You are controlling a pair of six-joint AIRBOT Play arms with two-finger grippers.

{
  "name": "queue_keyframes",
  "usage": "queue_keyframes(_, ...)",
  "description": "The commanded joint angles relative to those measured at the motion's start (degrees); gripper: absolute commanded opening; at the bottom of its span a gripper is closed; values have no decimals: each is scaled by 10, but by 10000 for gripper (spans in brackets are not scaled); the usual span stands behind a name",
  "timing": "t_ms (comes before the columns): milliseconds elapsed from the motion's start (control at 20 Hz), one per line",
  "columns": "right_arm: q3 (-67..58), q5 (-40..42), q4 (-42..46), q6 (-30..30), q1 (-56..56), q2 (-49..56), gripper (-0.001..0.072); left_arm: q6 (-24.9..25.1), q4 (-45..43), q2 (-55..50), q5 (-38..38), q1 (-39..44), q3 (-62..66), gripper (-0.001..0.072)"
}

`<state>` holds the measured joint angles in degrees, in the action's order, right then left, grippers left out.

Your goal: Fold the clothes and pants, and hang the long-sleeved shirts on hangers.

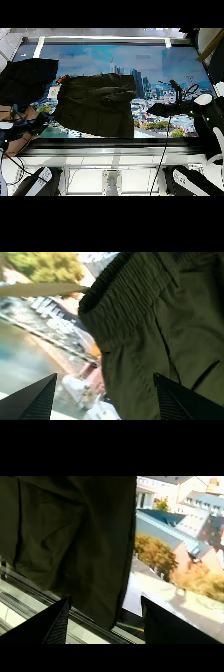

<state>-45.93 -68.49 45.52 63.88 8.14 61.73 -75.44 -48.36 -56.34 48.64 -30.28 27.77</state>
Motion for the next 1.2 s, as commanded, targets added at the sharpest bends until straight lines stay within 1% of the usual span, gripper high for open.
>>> queue_keyframes(0, 36, 27, -18, -21, 0, -23, 477, 0, 39, -57, -44, 38, -4, 624)
queue_keyframes(200, 36, 27, -18, -21, 0, -23, 477, 0, 73, -84, -138, 87, -4, 606)
queue_keyframes(300, 36, 16, -17, -20, 0, -23, 476, 0, 90, -84, -168, 97, -3, 594)
queue_keyframes(350, 36, 11, -18, -20, 0, -23, 476, 0, 90, -84, -172, 99, -1, 457)
queue_keyframes(450, 37, 0, -17, -18, 0, -23, 476, 1, 90, -84, -169, 99, 0, 34)
queue_keyframes(550, 57, -20, -17, -16, 0, -24, 476, 10, 90, -83, -165, 99, 0, 31)
queue_keyframes(650, 110, -17, -18, -6, -4, -23, 477, 9, 90, -83, -161, 99, 0, 31)
queue_keyframes(700, 144, -5, -28, 18, -12, -23, 479, 9, 90, -83, -158, 99, 0, 31)
queue_keyframes(750, 175, 11, -43, 20, -25, -23, 479, 10, 90, -83, -154, 99, 0, 31)
queue_keyframes(850, 221, 78, -88, 19, -64, -19, 479, 10, 90, -83, -147, 99, 0, 31)
queue_keyframes(950, 228, 127, -92, 19, -109, 2, 478, 9, 90, -83, -143, 99, 0, 31)
queue_keyframes(1150, 227, 151, -120, 9, -143, 71, 478, 10, 90, -82, -134, 99, 0, 31)
